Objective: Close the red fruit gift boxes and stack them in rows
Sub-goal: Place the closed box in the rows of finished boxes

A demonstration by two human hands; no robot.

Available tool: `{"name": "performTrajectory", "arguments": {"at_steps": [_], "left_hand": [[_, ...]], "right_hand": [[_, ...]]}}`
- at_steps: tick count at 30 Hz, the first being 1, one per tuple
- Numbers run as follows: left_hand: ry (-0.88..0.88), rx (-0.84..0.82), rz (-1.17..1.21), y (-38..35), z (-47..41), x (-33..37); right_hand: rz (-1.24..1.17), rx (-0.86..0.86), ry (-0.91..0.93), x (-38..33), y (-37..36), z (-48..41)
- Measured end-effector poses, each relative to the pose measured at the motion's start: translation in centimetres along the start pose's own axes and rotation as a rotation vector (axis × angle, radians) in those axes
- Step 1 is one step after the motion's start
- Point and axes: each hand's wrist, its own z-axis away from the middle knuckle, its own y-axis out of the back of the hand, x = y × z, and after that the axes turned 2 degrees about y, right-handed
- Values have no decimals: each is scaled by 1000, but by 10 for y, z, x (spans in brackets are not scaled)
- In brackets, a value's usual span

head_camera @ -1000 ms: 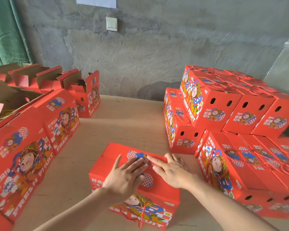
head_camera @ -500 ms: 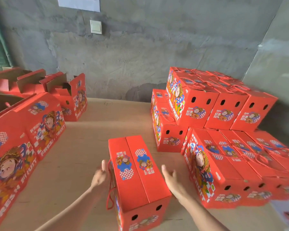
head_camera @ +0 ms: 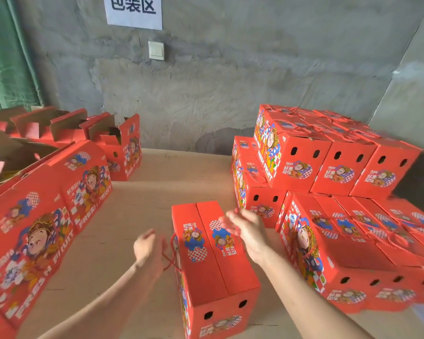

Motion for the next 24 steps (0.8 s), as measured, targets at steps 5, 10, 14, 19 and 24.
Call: {"name": "performTrajectory", "arguments": {"at_steps": [5,10,14,19,24], "left_hand": [[-422,-321,116,-18,31,82],[-741,-607,-231,-31,63,116],[-1103,-390,-746,-16,43,101],[-859,-324,-976,27,13,41],[-780,-489,-1035,25,14,7]], "right_hand": [[46,-382,-30,-25,-44,-7],[44,-555,-183,-28,-62,-9],[-49,-411,-338,-45,-51,-19],[98,-253,-333,-85,-37,-29],[347,-145,-79,-110,-54,-24]]}}
